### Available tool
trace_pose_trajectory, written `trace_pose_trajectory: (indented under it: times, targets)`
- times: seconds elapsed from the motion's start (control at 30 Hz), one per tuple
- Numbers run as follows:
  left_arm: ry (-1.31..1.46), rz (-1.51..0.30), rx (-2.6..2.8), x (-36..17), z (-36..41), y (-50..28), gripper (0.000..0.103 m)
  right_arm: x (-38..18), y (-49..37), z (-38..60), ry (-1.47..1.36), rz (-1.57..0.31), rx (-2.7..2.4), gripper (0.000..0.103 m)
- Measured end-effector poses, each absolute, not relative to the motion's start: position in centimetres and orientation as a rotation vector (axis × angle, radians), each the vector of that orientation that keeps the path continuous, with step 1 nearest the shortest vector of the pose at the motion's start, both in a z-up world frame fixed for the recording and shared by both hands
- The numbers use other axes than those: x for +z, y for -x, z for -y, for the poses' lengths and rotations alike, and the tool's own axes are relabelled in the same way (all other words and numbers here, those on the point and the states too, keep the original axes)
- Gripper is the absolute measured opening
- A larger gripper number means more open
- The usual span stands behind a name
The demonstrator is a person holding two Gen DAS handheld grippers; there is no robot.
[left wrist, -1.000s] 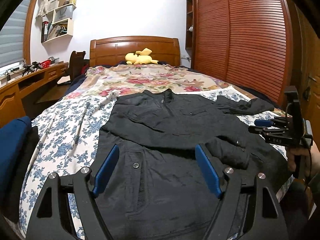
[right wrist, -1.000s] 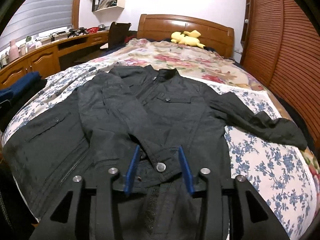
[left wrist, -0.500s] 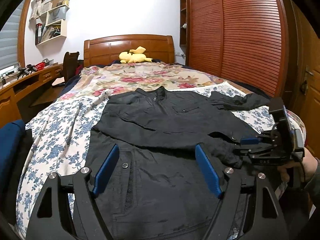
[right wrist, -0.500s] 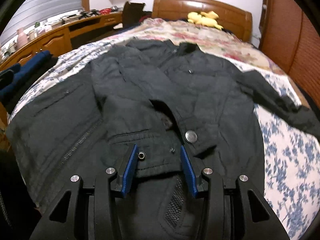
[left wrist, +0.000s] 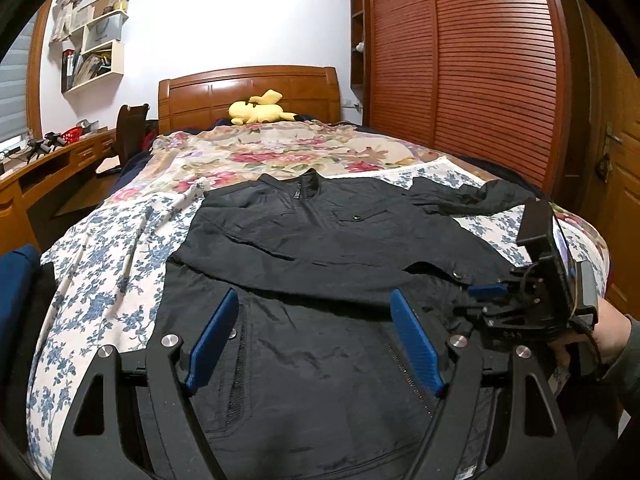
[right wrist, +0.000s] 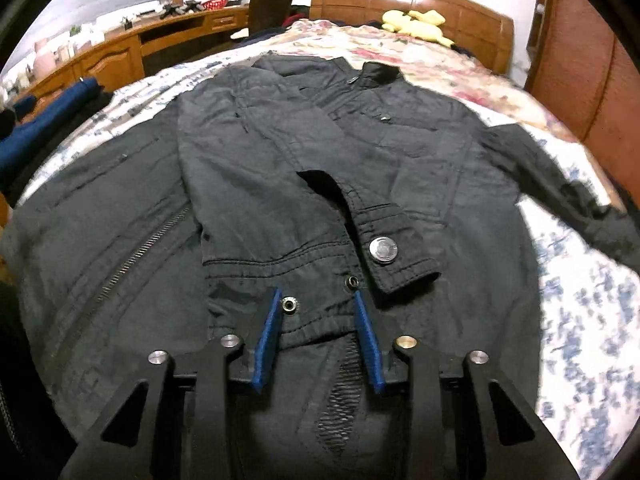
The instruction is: Fold large clothes
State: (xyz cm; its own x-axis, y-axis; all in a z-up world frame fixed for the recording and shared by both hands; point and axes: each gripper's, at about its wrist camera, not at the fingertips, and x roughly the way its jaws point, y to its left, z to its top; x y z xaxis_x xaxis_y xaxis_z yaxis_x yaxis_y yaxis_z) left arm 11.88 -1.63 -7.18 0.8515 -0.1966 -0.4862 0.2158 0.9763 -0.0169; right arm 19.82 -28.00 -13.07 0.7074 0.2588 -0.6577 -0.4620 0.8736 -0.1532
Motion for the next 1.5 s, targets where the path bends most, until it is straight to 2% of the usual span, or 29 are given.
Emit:
trace_pose_trajectory:
  times: [0.73, 1.23, 1.3, 1.4, 1.5]
  targets:
    - [-0.09, -0.539, -0.27, -5.7, 6.5, -14.5, 0.079, -7.7, -16.3, 38.4, 0.117, -0.518, 0.404, 0.032]
    - [-0.077, -0.6, -0.335, -11.4, 10.2, -22.6, 0.079, -8.1, -18.5, 43.0, 0.099, -0.527, 0.255, 0.034]
    - [-0.067, -0.611, -0.335, -12.1, 10.1, -23.0, 0.079, -8.2, -19.6, 43.7, 0.101, -0.53, 0.229, 0.039]
    - [-0.043, -0.626, -0.357, -12.8, 9.9, -23.2, 0.079, -7.9, -21.1, 45.1, 0.105, -0.53, 0.179, 0.051]
    - [-0.038, -0.624, -0.367, -13.1, 10.0, -23.1, 0.079, -7.5, -23.3, 46.8, 0.103, -0.53, 0.138, 0.057]
